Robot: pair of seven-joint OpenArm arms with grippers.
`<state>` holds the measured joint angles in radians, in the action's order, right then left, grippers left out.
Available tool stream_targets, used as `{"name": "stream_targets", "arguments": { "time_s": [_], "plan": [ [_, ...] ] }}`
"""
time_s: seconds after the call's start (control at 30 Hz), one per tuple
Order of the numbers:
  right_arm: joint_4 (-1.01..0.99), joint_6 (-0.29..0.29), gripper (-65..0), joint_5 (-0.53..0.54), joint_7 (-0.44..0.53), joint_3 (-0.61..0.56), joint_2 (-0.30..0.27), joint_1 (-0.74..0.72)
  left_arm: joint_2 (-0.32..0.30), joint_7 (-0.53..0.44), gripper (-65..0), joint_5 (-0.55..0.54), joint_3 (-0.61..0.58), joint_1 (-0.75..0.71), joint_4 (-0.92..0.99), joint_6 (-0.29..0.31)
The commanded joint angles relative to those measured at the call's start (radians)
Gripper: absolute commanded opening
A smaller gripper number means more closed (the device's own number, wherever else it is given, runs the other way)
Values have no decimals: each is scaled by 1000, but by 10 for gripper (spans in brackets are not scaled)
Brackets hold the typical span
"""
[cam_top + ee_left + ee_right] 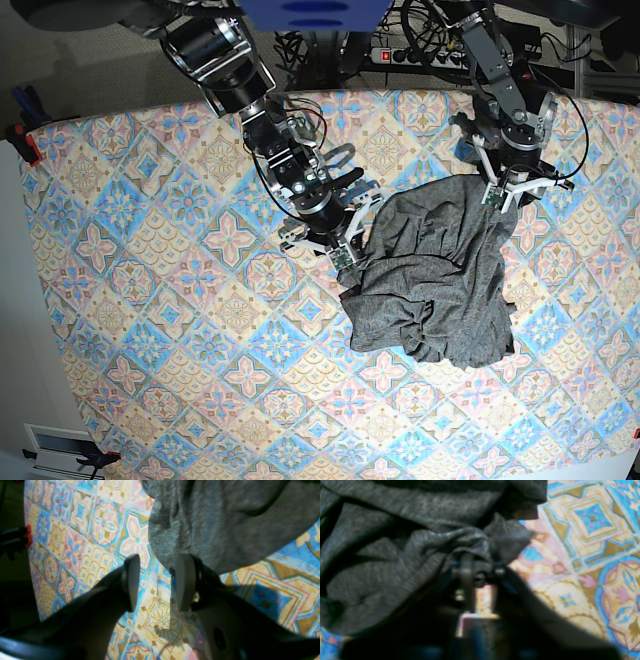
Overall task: Layout the t-shirt on the table in an organized manner, then fold the t-shirt properly
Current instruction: 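Reach the right gripper to the shirt edge beside the left gripper and grasp, then drag the grasped shirt edge with the right gripper away from the left gripper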
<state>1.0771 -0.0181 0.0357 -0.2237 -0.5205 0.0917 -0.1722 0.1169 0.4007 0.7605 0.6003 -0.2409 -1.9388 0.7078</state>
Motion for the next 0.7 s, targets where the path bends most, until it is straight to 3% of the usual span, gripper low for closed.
{"name": "stream_targets", "arguments": {
  "time_s": [0.0,0.17,0.53,0.67],
  "plan": [
    [7,11,-650,10,-39,3,7,-5,-3,-15,-411,-6,-3,4,-18,-10],
    [8,11,-650,8,-39,125,4,0,-3,-15,-411,-6,-3,4,-17,-10],
    [94,7,-650,2,-41,578,3,-40,-1,-12,-445,-6,-4,-13,-17,-10],
    [104,-96,-650,0,-41,684,1,-80,14,-10,-447,-6,-4,-15,-17,-10]
  ]
}}
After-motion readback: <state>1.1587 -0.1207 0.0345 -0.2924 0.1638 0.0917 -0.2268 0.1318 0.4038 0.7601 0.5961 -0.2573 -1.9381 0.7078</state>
